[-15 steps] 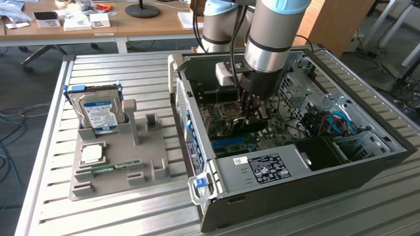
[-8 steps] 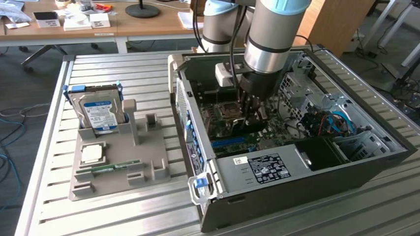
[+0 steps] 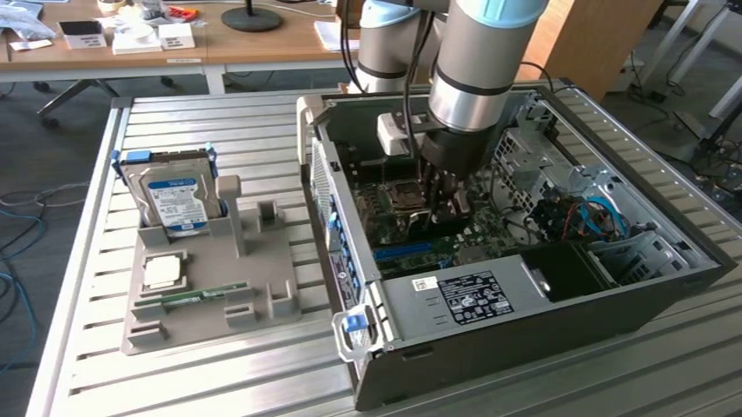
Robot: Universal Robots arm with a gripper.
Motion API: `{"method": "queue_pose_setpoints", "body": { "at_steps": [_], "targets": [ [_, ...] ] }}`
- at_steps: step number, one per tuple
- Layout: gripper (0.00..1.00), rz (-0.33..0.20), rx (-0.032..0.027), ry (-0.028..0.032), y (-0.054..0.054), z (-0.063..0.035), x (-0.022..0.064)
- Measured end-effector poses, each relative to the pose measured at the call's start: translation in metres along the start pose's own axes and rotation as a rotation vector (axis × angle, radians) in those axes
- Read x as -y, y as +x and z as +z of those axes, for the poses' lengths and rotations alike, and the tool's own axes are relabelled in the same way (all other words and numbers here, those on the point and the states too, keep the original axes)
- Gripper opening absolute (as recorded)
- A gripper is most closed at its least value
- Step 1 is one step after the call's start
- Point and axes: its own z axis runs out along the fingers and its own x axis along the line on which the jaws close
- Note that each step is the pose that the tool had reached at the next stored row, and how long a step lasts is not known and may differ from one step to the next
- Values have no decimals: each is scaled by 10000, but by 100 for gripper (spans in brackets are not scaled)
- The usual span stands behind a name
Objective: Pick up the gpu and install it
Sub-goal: 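Insert the gpu into the slot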
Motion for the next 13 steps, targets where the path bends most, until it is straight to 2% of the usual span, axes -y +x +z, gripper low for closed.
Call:
{"method": "queue_pose_setpoints", "body": {
  "at_steps": [13],
  "targets": [
    [27,-1,-2,-1,2,4,-57]
  ]
}}
